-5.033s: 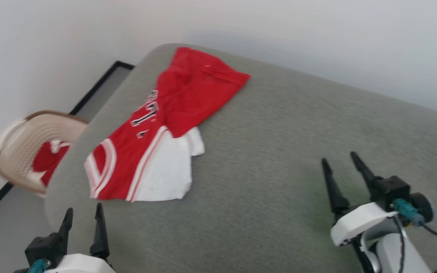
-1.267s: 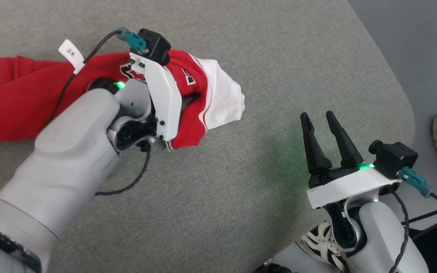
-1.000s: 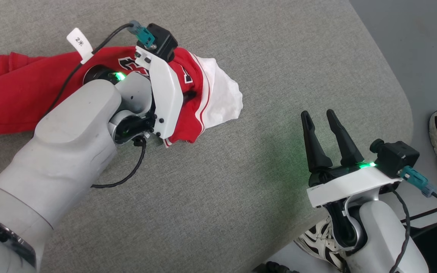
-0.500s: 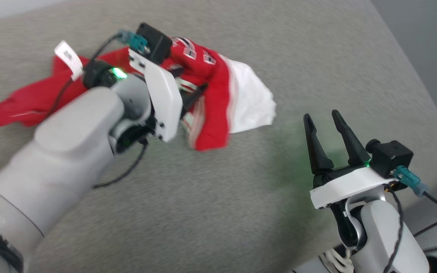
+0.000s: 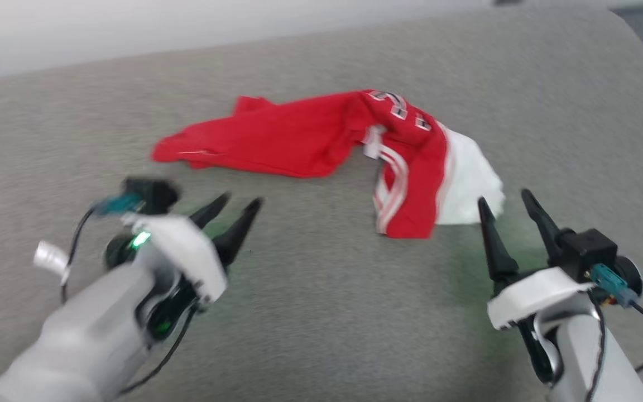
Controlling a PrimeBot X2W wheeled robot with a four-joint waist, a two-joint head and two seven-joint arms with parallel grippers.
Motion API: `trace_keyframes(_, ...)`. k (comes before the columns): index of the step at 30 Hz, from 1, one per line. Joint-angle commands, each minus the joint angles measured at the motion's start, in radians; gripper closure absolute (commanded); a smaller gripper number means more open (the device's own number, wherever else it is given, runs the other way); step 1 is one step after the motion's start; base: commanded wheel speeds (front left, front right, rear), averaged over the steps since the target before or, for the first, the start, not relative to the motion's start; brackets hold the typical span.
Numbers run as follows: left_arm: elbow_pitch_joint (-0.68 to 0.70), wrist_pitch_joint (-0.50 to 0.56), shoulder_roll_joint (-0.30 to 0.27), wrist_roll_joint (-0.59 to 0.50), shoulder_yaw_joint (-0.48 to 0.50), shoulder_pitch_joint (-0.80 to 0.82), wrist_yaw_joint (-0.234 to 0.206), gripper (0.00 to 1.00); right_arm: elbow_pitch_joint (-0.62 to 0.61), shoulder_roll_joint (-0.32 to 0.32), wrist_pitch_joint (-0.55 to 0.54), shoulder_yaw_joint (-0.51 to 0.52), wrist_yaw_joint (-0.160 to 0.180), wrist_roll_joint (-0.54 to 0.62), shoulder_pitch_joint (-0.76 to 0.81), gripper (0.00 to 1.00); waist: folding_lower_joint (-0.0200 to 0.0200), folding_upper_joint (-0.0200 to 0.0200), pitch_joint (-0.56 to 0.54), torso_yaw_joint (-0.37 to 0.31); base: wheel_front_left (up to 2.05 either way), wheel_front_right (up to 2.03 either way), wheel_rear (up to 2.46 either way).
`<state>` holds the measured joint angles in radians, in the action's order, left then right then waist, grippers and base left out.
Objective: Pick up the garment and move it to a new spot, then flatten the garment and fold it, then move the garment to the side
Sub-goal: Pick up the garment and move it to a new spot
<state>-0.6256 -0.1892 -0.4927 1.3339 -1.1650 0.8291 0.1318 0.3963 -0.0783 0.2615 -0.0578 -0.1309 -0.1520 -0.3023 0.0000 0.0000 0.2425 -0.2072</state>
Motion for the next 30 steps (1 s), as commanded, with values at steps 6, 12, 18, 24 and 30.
trace_keyframes(6,-0.064,-0.072,-0.025,0.046,0.063,-0.172,-0.002,0.00,0.015,-0.041,0.005,0.038,0.000,0.010,0.058,0.00,0.0000,0.0000,-0.109,0.155,0.00,0.00,0.00)
trace_keyframes(12,-0.086,-0.077,-0.031,-0.026,0.209,-0.304,-0.002,0.00,0.023,-0.076,0.005,0.043,0.000,0.007,0.104,0.00,0.0000,0.0000,-0.162,0.213,0.00,0.00,0.00)
trace_keyframes(18,-0.064,-0.077,-0.016,-0.193,0.404,-0.422,-0.019,0.00,0.026,-0.104,0.005,0.055,0.000,-0.008,0.154,0.00,0.0000,0.0000,-0.213,0.244,0.00,0.00,0.00)
trace_keyframes(24,0.090,-0.077,0.016,-0.455,0.679,-0.584,-0.063,0.00,0.007,-0.115,0.005,0.084,0.000,-0.016,0.179,0.00,0.0000,0.0000,-0.237,0.251,0.00,0.00,0.00)
trace_keyframes(30,0.283,-0.077,0.110,-0.739,0.973,-0.771,-0.062,0.00,-0.033,-0.112,0.005,0.111,0.000,-0.014,0.190,0.00,0.0000,0.0000,-0.243,0.247,0.00,0.00,0.00)
